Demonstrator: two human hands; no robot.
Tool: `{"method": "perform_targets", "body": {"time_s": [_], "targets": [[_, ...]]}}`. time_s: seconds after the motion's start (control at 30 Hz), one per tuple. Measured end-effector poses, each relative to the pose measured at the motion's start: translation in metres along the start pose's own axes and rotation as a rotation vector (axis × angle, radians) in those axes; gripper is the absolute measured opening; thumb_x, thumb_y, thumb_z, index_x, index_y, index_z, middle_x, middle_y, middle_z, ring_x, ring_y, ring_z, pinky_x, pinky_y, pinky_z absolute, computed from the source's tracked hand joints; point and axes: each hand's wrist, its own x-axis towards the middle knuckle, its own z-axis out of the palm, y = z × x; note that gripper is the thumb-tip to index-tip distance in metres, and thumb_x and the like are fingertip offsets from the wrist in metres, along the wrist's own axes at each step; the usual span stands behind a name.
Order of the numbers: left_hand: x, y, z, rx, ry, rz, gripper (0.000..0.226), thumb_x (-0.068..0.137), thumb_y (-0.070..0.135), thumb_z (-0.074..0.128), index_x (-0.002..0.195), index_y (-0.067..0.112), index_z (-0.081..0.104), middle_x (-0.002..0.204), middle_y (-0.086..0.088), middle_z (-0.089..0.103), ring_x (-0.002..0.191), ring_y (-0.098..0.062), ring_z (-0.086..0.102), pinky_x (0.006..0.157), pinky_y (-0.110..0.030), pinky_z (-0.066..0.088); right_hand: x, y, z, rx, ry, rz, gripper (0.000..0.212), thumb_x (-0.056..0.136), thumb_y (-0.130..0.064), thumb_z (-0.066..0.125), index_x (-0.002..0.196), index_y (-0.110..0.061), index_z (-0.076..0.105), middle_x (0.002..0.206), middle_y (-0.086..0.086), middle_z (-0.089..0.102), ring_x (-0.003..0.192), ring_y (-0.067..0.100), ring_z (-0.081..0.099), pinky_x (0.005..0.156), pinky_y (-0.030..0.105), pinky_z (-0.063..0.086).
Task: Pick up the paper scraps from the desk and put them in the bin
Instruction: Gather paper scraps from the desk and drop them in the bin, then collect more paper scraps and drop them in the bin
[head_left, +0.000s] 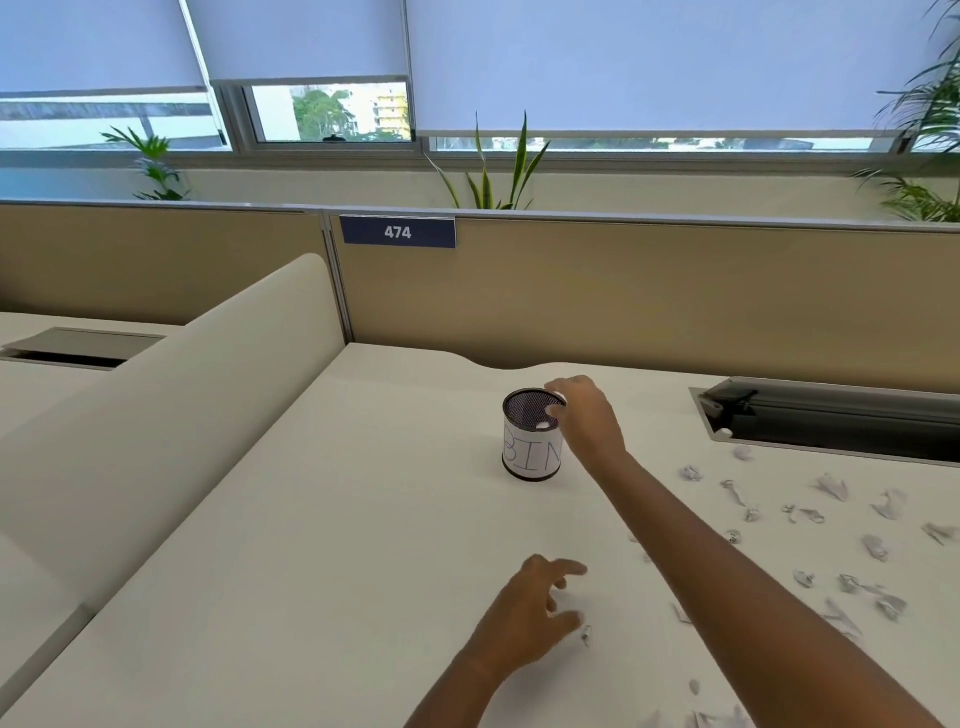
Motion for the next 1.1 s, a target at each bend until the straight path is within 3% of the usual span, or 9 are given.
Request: {"method": "perform_targets", "body": {"time_s": [0.1, 0.2, 0.37, 0.5, 0.63, 0.8, 0.93, 1.0, 1.1], "targets": [[-0.001, 0.007, 0.007, 0.046, -0.127, -0.017, 0.045, 0.086, 0.022, 0.063, 0.128, 0.032, 0.05, 0.104, 0.006, 0.041, 0.089, -0.009, 0.046, 0.085, -0.014, 0.038, -0.015, 0.027, -0.008, -0.015, 0.091, 0.046, 0.028, 0.089, 0.001, 0.051, 0.115, -0.005, 0.059, 0.122, 0.02, 0.054, 0.11, 0.033, 0.054, 0.088, 0.037, 0.043], [0.0, 0.012, 0.016, 0.175, -0.12, 0.022, 0.04, 0.085, 0.015, 0.061, 0.124, 0.024, 0.056, 0.101, 0.006, 0.038, 0.095, -0.013, 0.048, 0.087, -0.02, 0.04, -0.033, 0.062, -0.016, -0.038, 0.087, 0.146, 0.026, 0.09, -0.003, 0.052, 0.115, -0.005, 0.058, 0.123, 0.021, 0.053, 0.112, 0.035, 0.052, 0.09, 0.036, 0.04], [0.002, 0.02, 0.026, 0.335, -0.025, 0.08, 0.021, 0.087, 0.003, 0.049, 0.102, 0.006, 0.065, 0.11, -0.01, 0.054, 0.103, -0.023, 0.055, 0.082, -0.031, 0.044, -0.061, 0.108, -0.024, -0.198, -0.175, 0.34, 0.037, 0.09, -0.03, 0.056, 0.124, -0.013, 0.052, 0.13, 0.018, 0.051, 0.123, 0.034, 0.044, 0.105, 0.042, 0.038], [0.011, 0.016, 0.032, 0.272, 0.039, 0.065, 0.022, 0.087, -0.001, 0.046, 0.096, 0.006, 0.065, 0.076, 0.014, 0.039, 0.101, -0.02, 0.056, 0.081, -0.028, 0.043, -0.077, 0.118, -0.021, -0.24, -0.367, 0.373, 0.046, 0.086, -0.033, 0.061, 0.129, -0.02, 0.048, 0.136, 0.012, 0.047, 0.127, 0.03, 0.042, 0.109, 0.04, 0.035], [0.018, 0.012, 0.038, 0.168, 0.131, -0.004, 0.027, 0.089, 0.0, 0.042, 0.098, 0.009, 0.067, 0.074, 0.015, 0.035, 0.077, -0.008, 0.052, 0.071, -0.015, 0.04, -0.091, 0.115, -0.011, -0.269, -0.345, 0.28, 0.029, 0.087, -0.013, 0.058, 0.116, -0.015, 0.059, 0.123, 0.017, 0.053, 0.113, 0.031, 0.052, 0.093, 0.032, 0.045], [0.024, 0.023, 0.035, -0.286, 0.171, -0.219, 0.031, 0.088, -0.005, 0.041, 0.088, 0.011, 0.067, 0.067, 0.003, 0.05, 0.053, -0.006, 0.044, 0.047, -0.006, 0.038, -0.096, 0.107, -0.013, -0.152, -0.293, 0.184, 0.023, 0.084, 0.003, 0.051, 0.1, -0.001, 0.067, 0.111, 0.018, 0.065, 0.104, 0.026, 0.059, 0.082, 0.027, 0.043], [0.031, 0.037, 0.035, -1.045, 0.223, -0.462, 0.026, 0.093, -0.006, 0.037, 0.089, 0.003, 0.061, 0.069, -0.008, 0.053, 0.058, -0.015, 0.049, 0.042, -0.013, 0.048, -0.099, 0.087, -0.021, 0.095, -0.187, 0.163, 0.017, 0.083, 0.003, 0.055, 0.09, 0.0, 0.071, 0.097, 0.016, 0.073, 0.078, 0.019, 0.062, 0.061, 0.01, 0.041], [0.034, 0.046, 0.034, -1.448, 0.22, -0.552, 0.025, 0.099, 0.007, 0.037, 0.087, -0.002, 0.058, 0.071, -0.015, 0.055, 0.058, -0.022, 0.055, 0.042, -0.02, 0.054, -0.102, 0.076, -0.023, 0.206, -0.211, 0.139, 0.014, 0.082, 0.001, 0.059, 0.088, -0.002, 0.071, 0.093, 0.017, 0.074, 0.07, 0.014, 0.06, 0.053, 0.0, 0.041], [0.039, 0.054, 0.032, -1.769, 0.217, -0.538, 0.044, 0.101, 0.028, 0.032, 0.08, -0.002, 0.055, 0.057, -0.02, 0.066, 0.042, -0.026, 0.065, 0.041, -0.029, 0.057, -0.105, 0.063, -0.026, 0.269, -0.361, 0.08, 0.015, 0.082, -0.003, 0.061, 0.091, -0.008, 0.071, 0.094, 0.011, 0.073, 0.073, 0.01, 0.062, 0.058, 0.002, 0.044]]}}
